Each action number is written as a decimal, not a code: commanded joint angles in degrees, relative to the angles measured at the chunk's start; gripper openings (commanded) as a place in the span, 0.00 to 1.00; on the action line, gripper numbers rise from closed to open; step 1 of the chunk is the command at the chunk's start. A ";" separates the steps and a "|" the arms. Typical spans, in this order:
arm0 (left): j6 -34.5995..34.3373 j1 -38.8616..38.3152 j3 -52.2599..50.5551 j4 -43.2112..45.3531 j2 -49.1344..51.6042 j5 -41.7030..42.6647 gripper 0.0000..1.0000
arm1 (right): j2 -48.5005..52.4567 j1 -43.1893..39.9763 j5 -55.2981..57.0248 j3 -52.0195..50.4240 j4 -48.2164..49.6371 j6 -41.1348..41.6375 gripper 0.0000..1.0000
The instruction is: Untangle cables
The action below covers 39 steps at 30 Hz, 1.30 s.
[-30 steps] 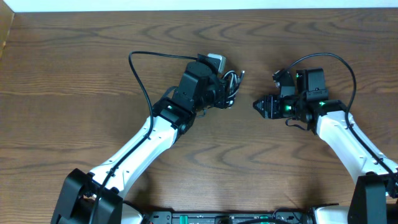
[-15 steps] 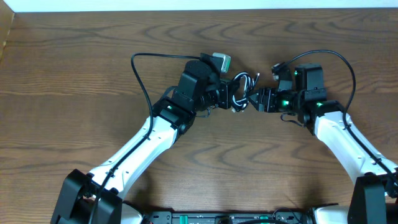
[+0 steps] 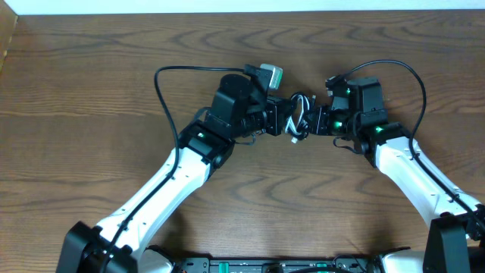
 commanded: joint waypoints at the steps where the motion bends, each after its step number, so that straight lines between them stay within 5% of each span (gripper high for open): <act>1: 1.44 0.22 0.26 0.44 -3.30 0.52 0.08 | 0.13 0.02 5.22 -0.31 -1.86 1.46 0.01; 7: 2.01 0.22 0.26 -0.87 -3.89 -2.08 0.08 | 0.13 -0.57 14.93 -0.31 -8.90 4.48 0.01; 11: 3.80 0.22 0.24 -6.14 -3.89 -4.46 0.08 | 0.11 -2.43 24.85 -0.31 -17.86 14.88 0.01; 13: 3.82 0.22 0.24 -9.46 -3.89 -7.56 0.08 | -0.11 -2.97 16.09 -0.31 -14.67 6.75 0.01; 15: 5.42 0.22 0.24 -12.31 -3.89 -9.20 0.09 | -0.74 -3.54 -12.76 -0.22 -7.02 -16.06 0.01; 17: 7.48 0.22 0.24 -13.66 -3.89 -9.18 0.09 | -1.66 -4.11 -23.28 0.09 -4.15 -17.75 0.01; 20: 7.91 0.22 0.24 -14.97 -3.89 -9.20 0.09 | -2.97 -5.16 5.62 1.60 -12.20 3.85 0.01; 23: 7.91 0.22 0.24 -15.28 -3.89 -9.20 0.10 | -3.02 -5.11 29.57 2.89 -22.60 11.04 0.01; 25: 8.33 0.22 0.24 -15.47 -3.89 -9.20 0.10 | -3.04 -5.11 35.50 3.82 -26.51 11.23 0.01; 27: 9.14 0.22 0.24 -15.67 -3.89 -9.40 0.10 | -3.04 -5.11 36.11 6.38 -28.98 7.02 0.01; 32: 9.18 0.22 0.24 -15.93 -3.89 -9.62 0.12 | -3.69 -2.95 10.99 21.79 -30.80 -18.32 0.01; 39: 11.54 0.22 0.24 -17.20 -3.89 -9.68 0.12 | -3.69 -2.89 8.41 47.12 -44.00 -20.52 0.01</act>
